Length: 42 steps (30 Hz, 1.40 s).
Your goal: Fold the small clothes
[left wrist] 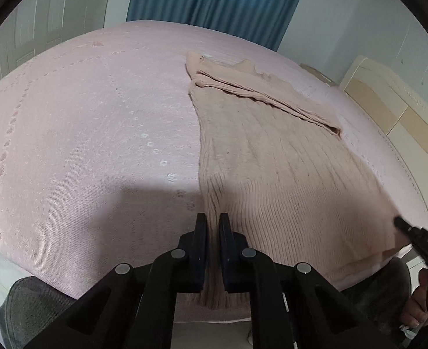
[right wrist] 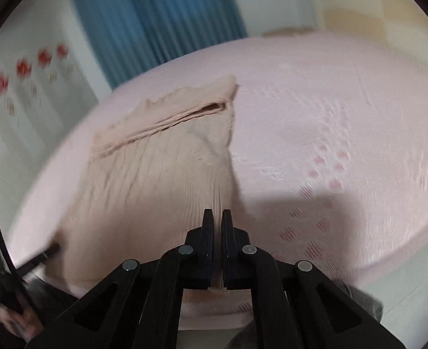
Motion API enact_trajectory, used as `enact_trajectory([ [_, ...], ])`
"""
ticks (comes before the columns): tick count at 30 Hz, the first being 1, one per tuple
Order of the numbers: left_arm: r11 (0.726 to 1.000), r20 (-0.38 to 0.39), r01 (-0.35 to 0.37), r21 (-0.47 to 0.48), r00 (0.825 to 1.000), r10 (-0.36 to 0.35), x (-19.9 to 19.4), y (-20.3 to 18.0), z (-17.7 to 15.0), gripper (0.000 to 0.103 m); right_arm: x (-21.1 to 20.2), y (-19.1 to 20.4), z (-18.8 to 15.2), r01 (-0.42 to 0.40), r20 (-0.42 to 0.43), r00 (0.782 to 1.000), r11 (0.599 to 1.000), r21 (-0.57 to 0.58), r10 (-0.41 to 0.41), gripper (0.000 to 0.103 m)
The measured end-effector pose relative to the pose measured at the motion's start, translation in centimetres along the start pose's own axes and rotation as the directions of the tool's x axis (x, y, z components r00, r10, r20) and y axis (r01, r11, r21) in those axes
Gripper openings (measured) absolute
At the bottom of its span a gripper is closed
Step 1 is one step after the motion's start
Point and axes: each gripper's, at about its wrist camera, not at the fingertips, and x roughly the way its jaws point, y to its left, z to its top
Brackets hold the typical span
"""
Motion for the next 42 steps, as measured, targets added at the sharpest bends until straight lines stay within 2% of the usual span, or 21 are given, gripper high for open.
enact_trajectory([
  [2, 1.000, 0.003, -0.005, -0.008, 1.000, 0.005, 0.0, 0.2, 0.1, 0.008, 0.6, -0.5, 0.2, 0.003, -0.030, 1.000, 1.000, 0.025, -0.002, 0.004],
  [7, 0.998, -0.027, 0.038, -0.056, 0.999, -0.039, 0.2, 0.9, 0.1, 0.009, 1.8, 0.8, -0.1, 0.023, -0.090, 0.996, 0.999, -0.042, -0.027, 0.005],
  [9, 0.997, -0.041, 0.046, -0.054, 0.998, -0.048, 0.3, 0.8, 0.0, 0.013, 2.4, 1.2, -0.3, 0.020, -0.129, 0.991, 0.999, -0.050, -0.027, 0.006],
  [15, 0.993, -0.083, 0.096, -0.073, 0.991, -0.102, 0.4, 1.1, -0.4, 0.014, 2.1, 0.6, -0.9, 0.008, -0.163, 0.987, 0.999, -0.034, -0.014, 0.011],
  [18, 0.990, -0.092, 0.110, -0.083, 0.989, -0.117, 0.3, 1.2, -0.6, 0.016, 1.7, 0.5, -1.4, 0.000, -0.167, 0.986, 0.999, -0.035, -0.006, 0.014],
  [23, 0.988, -0.097, 0.133, -0.078, 0.985, -0.140, 0.4, 0.8, -0.7, 0.026, 1.7, 0.9, -1.6, -0.019, -0.166, 0.986, 0.999, -0.046, 0.011, 0.028],
  [30, 0.993, -0.099, 0.109, -0.045, 0.989, -0.113, 0.5, 0.0, -1.1, 0.028, 1.5, 2.3, -2.0, 0.064, -0.114, 0.990, 0.990, -0.122, -0.078, 0.028],
  [39, 0.984, -0.130, 0.169, -0.060, 0.976, -0.176, -0.2, 0.2, -1.8, 0.029, 0.9, 2.0, -2.3, 0.065, -0.146, 0.986, 0.989, -0.132, -0.084, 0.029],
  [40, 0.983, -0.131, 0.173, -0.065, 0.975, -0.180, -0.1, 0.2, -1.8, 0.029, 0.7, 1.8, -2.4, 0.077, -0.140, 0.986, 0.989, -0.125, -0.094, 0.029],
  [42, 0.981, -0.130, 0.180, -0.076, 0.973, -0.188, 0.0, 0.3, -1.7, 0.029, 0.5, 1.2, -2.4, 0.098, -0.138, 0.984, 0.990, -0.098, -0.111, 0.038],
])
